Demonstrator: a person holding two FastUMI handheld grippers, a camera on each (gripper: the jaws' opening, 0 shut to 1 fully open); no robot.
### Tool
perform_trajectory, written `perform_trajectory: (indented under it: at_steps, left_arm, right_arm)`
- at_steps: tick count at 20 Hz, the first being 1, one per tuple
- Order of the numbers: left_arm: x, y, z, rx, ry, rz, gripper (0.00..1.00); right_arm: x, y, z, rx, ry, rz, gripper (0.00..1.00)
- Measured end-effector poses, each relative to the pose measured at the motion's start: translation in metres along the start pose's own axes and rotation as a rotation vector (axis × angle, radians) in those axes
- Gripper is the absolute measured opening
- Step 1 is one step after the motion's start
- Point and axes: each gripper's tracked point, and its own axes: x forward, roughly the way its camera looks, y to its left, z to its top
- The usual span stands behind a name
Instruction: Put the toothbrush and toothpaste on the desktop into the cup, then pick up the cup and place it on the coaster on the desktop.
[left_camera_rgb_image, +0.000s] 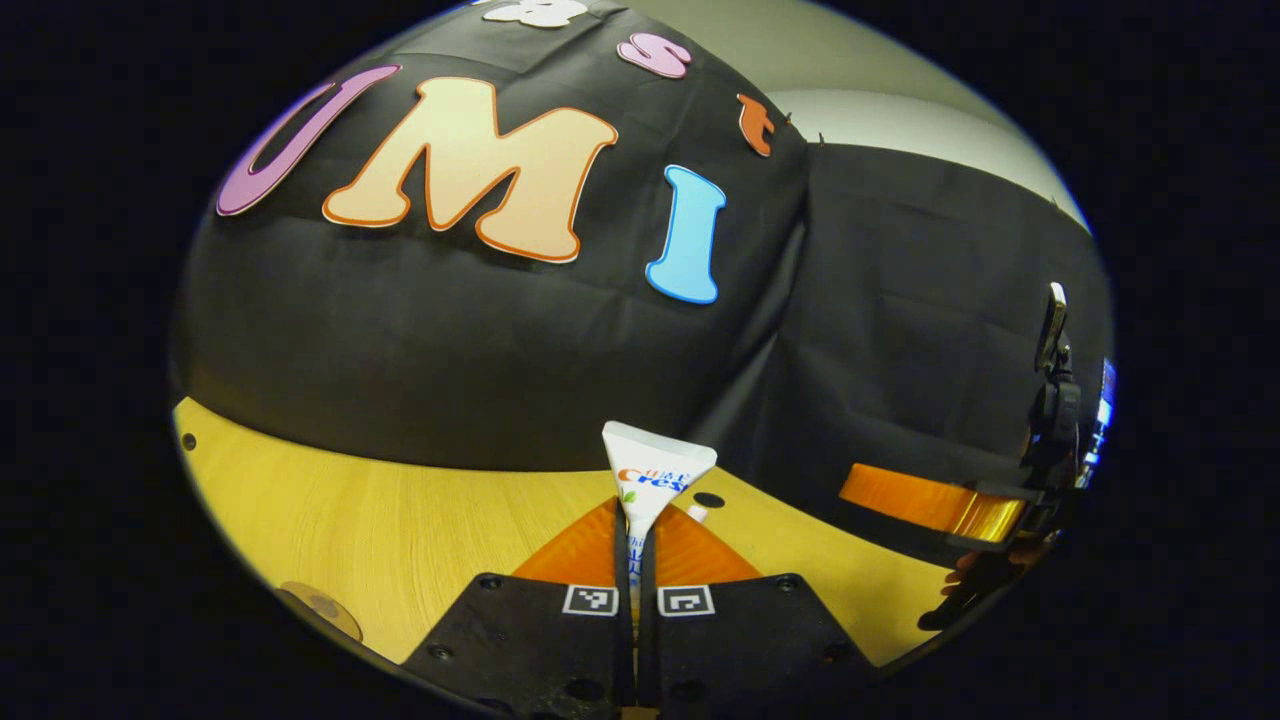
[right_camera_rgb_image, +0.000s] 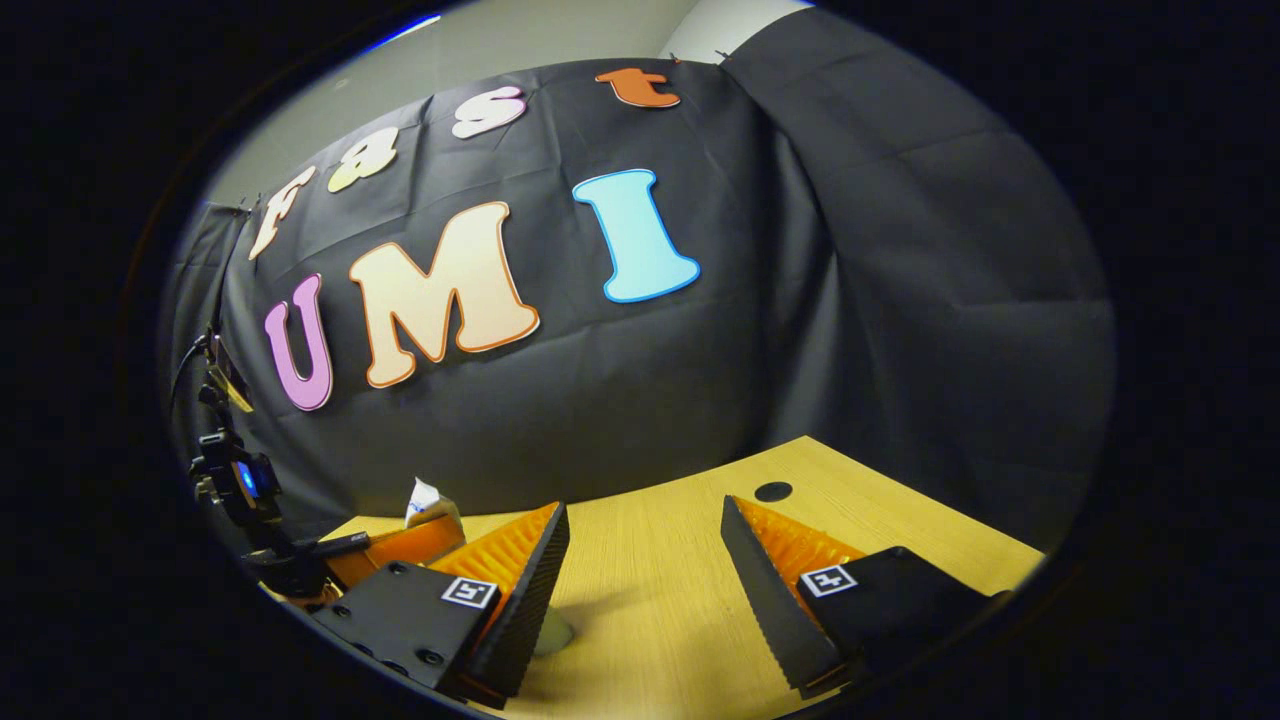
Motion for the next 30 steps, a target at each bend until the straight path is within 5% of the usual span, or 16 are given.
perform_trajectory:
  at_steps: [4,5,6,8,12,22,30]
  left_arm:
    - [-0.011,-0.011,-0.008,-0.037,0.022,-0.023,0.32]
    - [-0.017,-0.015,-0.003,-0.048,0.01,-0.032,0.6]
    - [-0.02,-0.016,0.006,-0.047,-0.01,-0.027,0.62]
    - [-0.032,-0.009,0.025,-0.031,-0.055,0.009,0.94]
    - [-0.067,0.014,0.051,-0.001,-0.087,0.102,0.94]
    - [-0.195,0.121,0.064,0.019,-0.049,0.471,0.95]
    - [-0.24,0.182,0.046,0.044,0.065,0.492,0.94]
  right_arm:
    - [-0.007,-0.004,-0.005,-0.017,0.022,-0.001,0.94]
    - [-0.009,-0.002,-0.006,-0.016,0.029,0.003,0.94]
    - [-0.01,0.001,-0.006,-0.011,0.036,0.008,0.94]
    - [-0.013,0.006,-0.007,0.002,0.051,0.015,0.94]
    - [-0.02,0.028,-0.005,0.001,0.084,0.048,0.98]
    - [-0.03,0.111,-0.009,0.001,0.226,0.174,0.98]
    - [-0.022,0.16,-0.045,-0.017,0.414,0.066,0.98]
